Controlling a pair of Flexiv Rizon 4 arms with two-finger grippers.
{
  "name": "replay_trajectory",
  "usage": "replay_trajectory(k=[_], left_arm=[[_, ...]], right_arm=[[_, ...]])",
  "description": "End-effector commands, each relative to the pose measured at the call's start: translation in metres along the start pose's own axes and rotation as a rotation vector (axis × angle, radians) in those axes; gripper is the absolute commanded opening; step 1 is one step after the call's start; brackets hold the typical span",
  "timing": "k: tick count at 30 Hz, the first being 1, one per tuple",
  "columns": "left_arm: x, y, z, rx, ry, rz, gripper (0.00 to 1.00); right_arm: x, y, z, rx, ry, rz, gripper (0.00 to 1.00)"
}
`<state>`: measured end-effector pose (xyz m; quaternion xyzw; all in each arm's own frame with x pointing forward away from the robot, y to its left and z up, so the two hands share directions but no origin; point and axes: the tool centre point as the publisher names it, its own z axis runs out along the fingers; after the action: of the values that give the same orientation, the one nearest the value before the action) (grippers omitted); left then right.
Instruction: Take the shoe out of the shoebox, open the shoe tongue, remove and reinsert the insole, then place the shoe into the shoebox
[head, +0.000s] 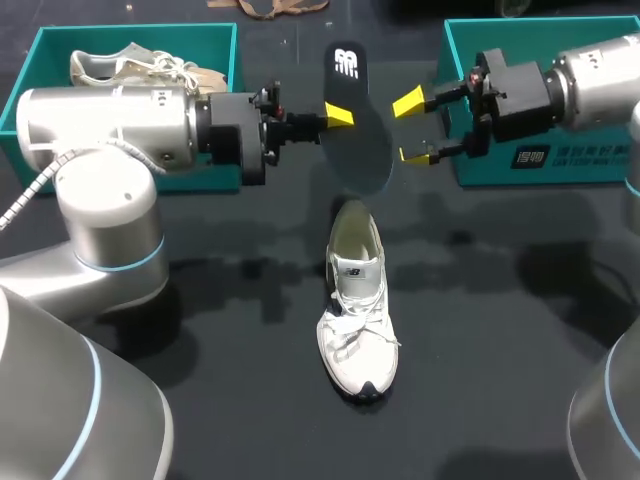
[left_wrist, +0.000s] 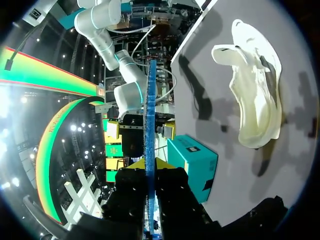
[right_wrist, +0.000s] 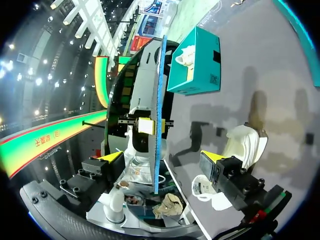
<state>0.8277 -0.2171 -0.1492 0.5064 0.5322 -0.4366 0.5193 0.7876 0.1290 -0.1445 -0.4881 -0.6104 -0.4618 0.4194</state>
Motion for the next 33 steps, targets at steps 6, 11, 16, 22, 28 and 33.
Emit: replay_trajectory(k=[6, 11, 16, 22, 28, 33], left_arm=[[0.004, 0.005, 0.018, -0.003, 0.013, -0.008, 0.00], [0.004, 0.006, 0.020, -0.003, 0.015, 0.002, 0.00], [0.005, 0.007, 0.021, -0.005, 0.016, 0.005, 0.00], [0.007, 0.007, 0.023, -0.004, 0.022, 0.007, 0.00], [0.009, 0.007, 0.023, -0.004, 0.025, 0.009, 0.00], [0.012, 0.007, 0.024, -0.004, 0.026, 0.008, 0.00]], right_arm=[[-0.004, 0.012, 0.032, 0.071, -0.007, 0.001, 1.00], [-0.011, 0.006, 0.036, 0.062, 0.019, 0.005, 0.87], [-0.014, 0.001, 0.036, 0.043, 0.032, 0.011, 0.72], [-0.015, -0.002, 0.034, 0.027, 0.040, 0.008, 0.49], [-0.015, 0.000, 0.031, 0.013, 0.049, -0.001, 0.49], [-0.015, 0.004, 0.032, 0.019, 0.053, -0.009, 0.45]])
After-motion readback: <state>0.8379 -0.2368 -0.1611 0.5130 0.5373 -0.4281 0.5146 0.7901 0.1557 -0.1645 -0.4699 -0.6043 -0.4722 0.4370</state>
